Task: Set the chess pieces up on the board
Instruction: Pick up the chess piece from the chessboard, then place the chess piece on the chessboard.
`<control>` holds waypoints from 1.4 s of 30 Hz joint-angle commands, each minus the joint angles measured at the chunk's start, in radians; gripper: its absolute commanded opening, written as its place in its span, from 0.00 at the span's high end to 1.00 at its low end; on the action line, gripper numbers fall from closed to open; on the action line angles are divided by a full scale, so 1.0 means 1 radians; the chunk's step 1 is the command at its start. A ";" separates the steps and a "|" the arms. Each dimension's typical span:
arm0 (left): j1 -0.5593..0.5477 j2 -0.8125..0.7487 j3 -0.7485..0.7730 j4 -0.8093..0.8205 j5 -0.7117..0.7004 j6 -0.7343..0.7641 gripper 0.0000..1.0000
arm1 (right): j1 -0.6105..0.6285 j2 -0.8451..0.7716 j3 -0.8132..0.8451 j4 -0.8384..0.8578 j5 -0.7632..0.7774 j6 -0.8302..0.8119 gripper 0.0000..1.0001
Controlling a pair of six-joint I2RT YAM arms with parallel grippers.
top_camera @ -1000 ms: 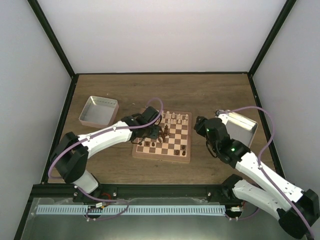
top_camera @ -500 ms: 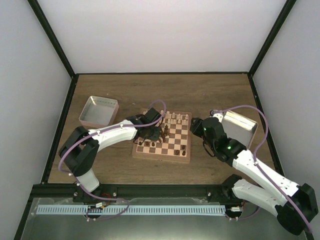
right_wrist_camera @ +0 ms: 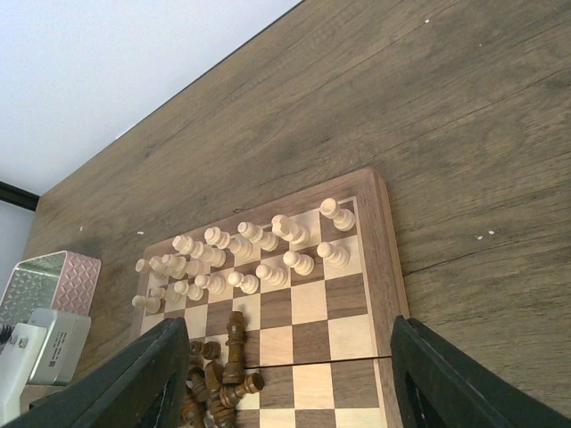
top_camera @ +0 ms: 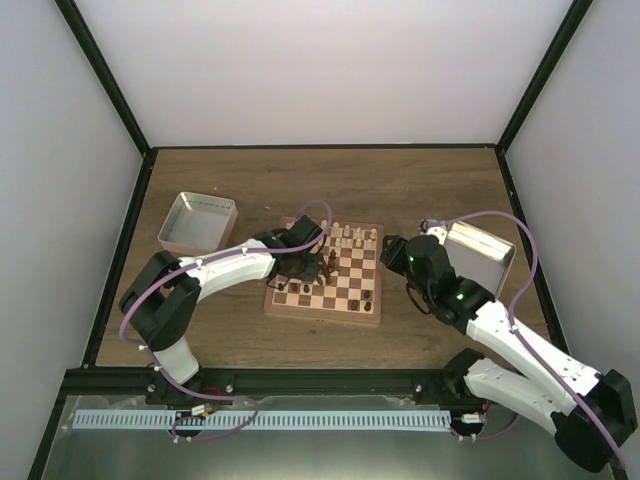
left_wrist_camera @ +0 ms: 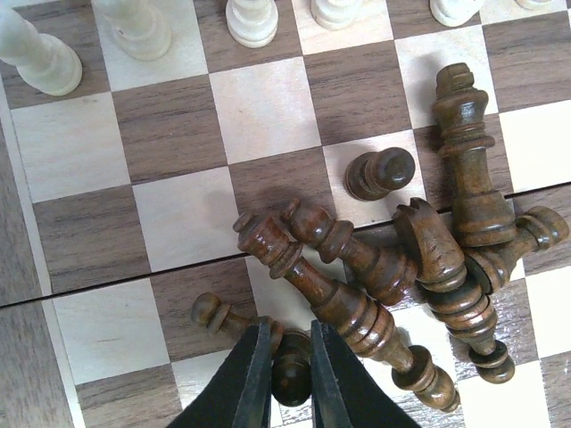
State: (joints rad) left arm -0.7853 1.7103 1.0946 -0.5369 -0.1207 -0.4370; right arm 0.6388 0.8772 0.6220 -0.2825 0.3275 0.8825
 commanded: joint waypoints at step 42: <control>0.011 -0.448 -0.191 -0.195 -0.039 -0.073 0.88 | -0.006 0.250 0.084 0.187 -0.454 -0.184 0.41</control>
State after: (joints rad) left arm -0.7784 1.3205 0.9649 -0.6868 -0.1471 -0.4488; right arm 0.6380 1.1206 0.6689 -0.1112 -0.1333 0.6952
